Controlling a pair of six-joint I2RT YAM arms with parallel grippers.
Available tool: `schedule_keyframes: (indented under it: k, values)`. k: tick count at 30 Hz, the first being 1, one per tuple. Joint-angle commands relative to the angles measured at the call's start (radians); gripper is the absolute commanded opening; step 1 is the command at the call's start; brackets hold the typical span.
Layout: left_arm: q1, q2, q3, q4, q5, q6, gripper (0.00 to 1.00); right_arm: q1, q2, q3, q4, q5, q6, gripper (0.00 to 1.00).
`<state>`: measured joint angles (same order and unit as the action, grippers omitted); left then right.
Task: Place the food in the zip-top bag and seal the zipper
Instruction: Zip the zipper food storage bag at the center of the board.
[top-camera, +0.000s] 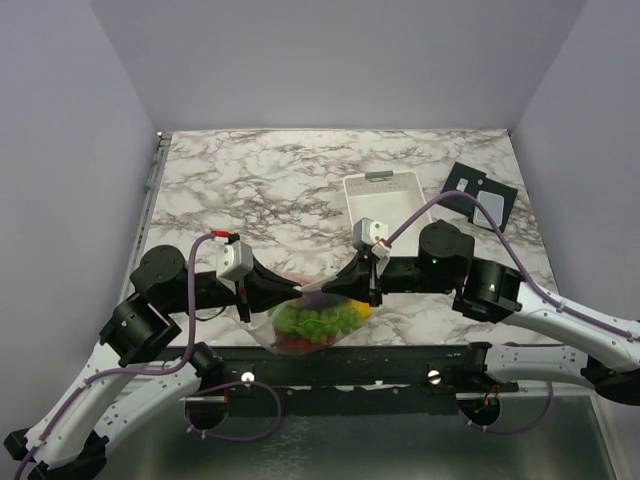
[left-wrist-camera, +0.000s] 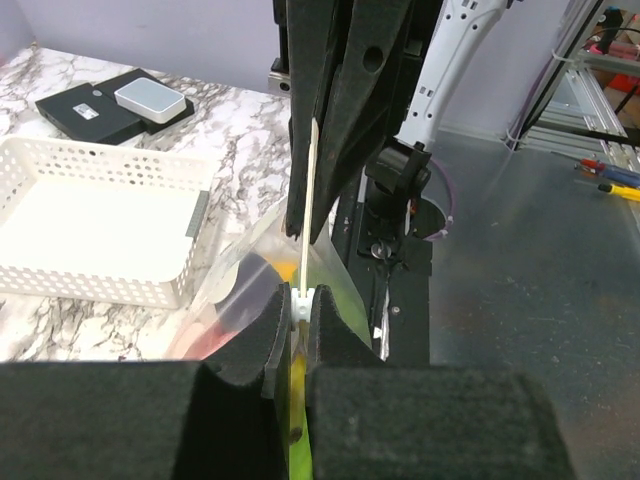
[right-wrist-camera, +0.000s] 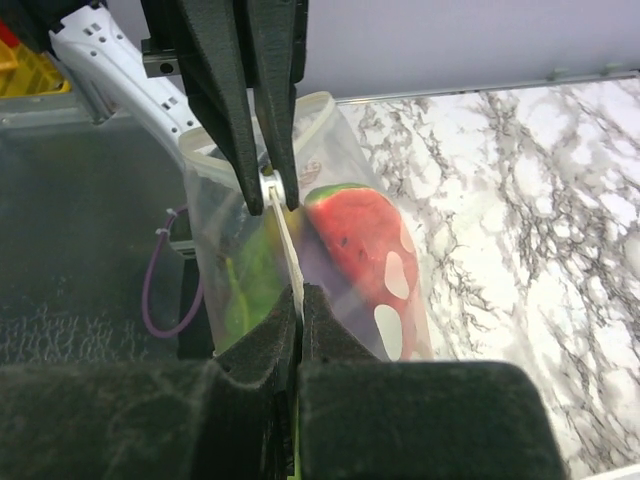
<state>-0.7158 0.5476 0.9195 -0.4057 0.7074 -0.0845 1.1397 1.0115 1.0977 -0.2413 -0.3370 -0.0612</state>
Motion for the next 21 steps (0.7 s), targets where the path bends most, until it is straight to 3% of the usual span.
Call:
schedule_keyframes:
  k: [1, 21]
  values:
    - [-0.001, -0.03, 0.004, -0.036, -0.022, 0.014, 0.0, -0.002, -0.067, -0.009, 0.002, 0.119, 0.025, 0.01]
    - [0.001, -0.058, 0.004, -0.047, -0.04, -0.007, 0.0, -0.003, -0.146, -0.047, -0.052, 0.414, 0.092, 0.01]
